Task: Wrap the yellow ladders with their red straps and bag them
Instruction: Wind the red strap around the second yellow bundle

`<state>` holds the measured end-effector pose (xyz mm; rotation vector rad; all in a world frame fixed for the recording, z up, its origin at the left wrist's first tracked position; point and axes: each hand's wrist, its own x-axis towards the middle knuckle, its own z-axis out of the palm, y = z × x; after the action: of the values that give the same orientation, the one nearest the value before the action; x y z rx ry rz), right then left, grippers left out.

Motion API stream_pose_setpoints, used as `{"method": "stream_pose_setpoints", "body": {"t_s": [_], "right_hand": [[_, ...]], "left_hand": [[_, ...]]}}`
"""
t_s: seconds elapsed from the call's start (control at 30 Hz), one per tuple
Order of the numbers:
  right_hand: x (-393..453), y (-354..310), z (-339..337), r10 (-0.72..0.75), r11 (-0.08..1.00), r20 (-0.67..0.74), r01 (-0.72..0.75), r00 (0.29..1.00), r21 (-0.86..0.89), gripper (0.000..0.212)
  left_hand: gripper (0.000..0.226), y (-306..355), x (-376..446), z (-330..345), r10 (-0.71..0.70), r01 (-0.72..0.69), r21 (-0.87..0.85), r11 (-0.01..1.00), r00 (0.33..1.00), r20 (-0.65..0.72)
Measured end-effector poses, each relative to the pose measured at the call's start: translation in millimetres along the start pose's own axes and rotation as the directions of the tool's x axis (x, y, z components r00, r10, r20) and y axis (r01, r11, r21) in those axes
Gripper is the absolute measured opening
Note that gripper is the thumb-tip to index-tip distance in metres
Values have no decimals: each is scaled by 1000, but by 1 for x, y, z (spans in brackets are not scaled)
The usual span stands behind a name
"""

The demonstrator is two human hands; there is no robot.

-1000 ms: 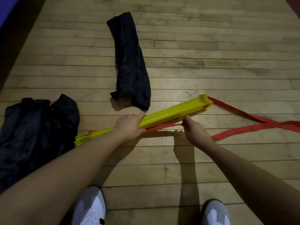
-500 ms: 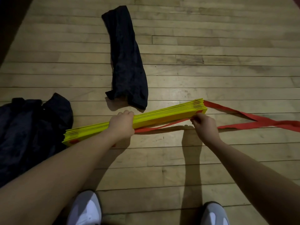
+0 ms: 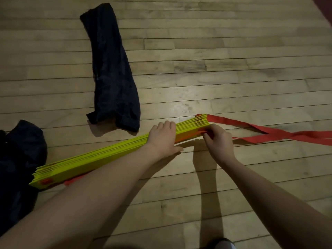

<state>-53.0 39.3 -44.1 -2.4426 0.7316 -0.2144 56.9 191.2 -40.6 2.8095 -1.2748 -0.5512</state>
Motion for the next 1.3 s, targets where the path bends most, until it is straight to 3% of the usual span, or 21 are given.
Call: {"method": "stream_pose_setpoints", "body": {"t_s": [0.23,0.5,0.6,0.8,0.93,1.1,1.23,1.3], "right_hand": [[3,24,-10,0,998,-5,0,1000,64,12],[-5,7,-7,-55,995,70,49,996,89,6],[-3,-5,-2,-15,995,90,6,996,97,7],[8,-11,3,111,994,132,-113,985,11,6],[12,-8,4,121,993,144,-120,982,-16,9],[16,-5,7,104,993,125,-110,987,45,17],[18,-5,7,85,994,189,-95,978,45,48],[19,-3,7,58,998,239,-54,969,-23,53]], "left_hand": [[55,22,27,-6,-8,9,-46,999,1000,19],[43,-20,-9,-9,-60,61,-71,996,998,21],[48,-22,-14,-8,-81,86,-75,993,994,67],[79,-14,-10,-3,-127,134,-78,988,988,85],[64,-8,-1,-2,-61,63,-82,995,998,22],[61,-10,0,5,31,-31,13,999,999,-20],[47,-12,-2,-2,106,-107,-20,994,994,-40],[49,-13,-4,-10,136,-138,-44,989,990,-36]]}}
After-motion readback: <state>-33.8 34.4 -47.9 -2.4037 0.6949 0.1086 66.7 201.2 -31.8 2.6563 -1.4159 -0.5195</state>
